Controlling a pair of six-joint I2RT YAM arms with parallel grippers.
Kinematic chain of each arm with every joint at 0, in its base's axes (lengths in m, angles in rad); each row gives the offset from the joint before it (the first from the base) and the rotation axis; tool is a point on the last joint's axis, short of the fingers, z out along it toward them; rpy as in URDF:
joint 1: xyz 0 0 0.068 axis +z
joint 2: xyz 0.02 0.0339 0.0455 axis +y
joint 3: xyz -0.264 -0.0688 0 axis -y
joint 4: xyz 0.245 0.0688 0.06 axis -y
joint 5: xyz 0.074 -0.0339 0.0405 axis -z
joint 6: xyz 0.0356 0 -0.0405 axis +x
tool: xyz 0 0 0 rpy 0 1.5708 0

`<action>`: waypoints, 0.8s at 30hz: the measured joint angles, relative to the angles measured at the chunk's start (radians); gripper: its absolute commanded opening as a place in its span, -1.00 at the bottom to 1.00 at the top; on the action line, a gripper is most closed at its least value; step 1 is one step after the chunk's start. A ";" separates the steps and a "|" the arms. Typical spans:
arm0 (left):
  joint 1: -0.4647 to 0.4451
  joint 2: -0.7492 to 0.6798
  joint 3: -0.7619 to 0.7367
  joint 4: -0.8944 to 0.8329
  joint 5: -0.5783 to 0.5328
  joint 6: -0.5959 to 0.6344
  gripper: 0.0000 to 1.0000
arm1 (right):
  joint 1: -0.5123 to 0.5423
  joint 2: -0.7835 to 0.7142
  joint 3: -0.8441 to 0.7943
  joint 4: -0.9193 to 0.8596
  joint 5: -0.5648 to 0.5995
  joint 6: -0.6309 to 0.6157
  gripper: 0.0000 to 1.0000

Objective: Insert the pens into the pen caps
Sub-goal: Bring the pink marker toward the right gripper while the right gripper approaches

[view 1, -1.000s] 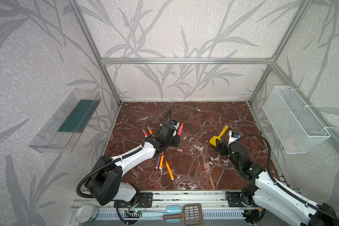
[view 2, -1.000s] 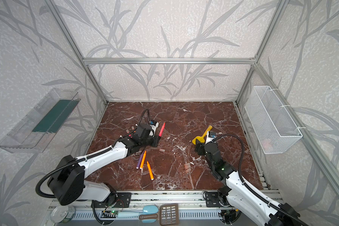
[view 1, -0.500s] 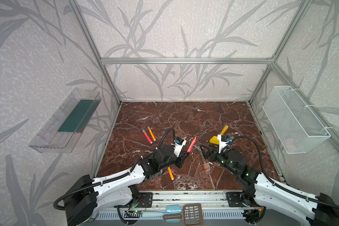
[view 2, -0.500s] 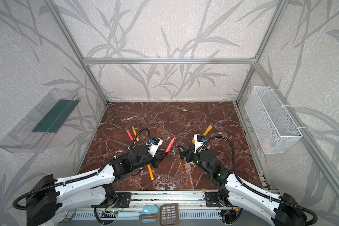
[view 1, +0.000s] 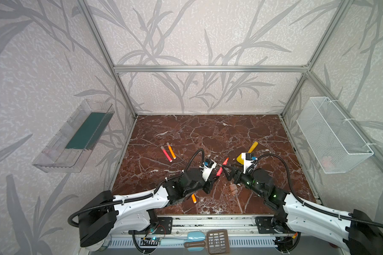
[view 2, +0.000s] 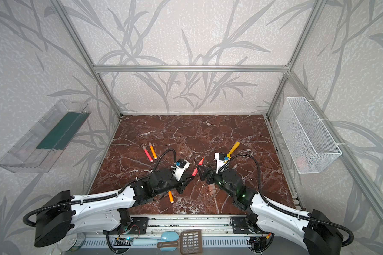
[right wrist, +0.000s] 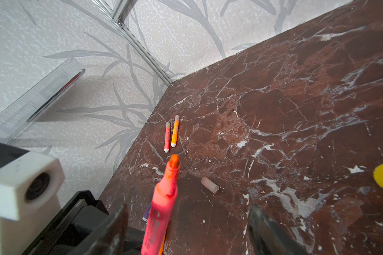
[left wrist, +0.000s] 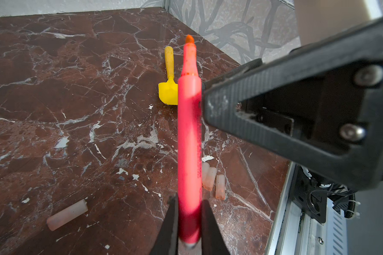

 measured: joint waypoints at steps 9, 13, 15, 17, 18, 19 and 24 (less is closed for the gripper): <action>-0.024 0.000 0.000 0.001 -0.023 0.007 -1.00 | 0.001 0.055 0.002 0.050 0.001 0.033 0.26; -0.027 0.002 0.000 0.002 -0.030 0.010 -1.00 | 0.002 0.080 0.008 0.068 -0.009 0.039 0.09; -0.027 0.012 0.001 0.004 -0.030 0.012 -1.00 | 0.002 0.093 0.014 0.075 -0.019 0.043 -0.09; -0.028 0.030 0.005 0.002 -0.029 0.017 -1.00 | 0.002 0.103 0.024 0.074 -0.028 0.045 -0.22; -0.029 0.043 0.011 0.002 -0.029 0.020 -1.00 | 0.002 0.106 0.027 0.074 -0.030 0.046 -0.26; -0.030 0.055 0.017 0.002 -0.029 0.024 -1.00 | 0.002 0.108 0.029 0.074 -0.032 0.045 -0.27; -0.032 0.095 0.039 0.008 -0.028 0.031 -1.00 | 0.002 0.110 0.029 0.072 -0.032 0.041 -0.50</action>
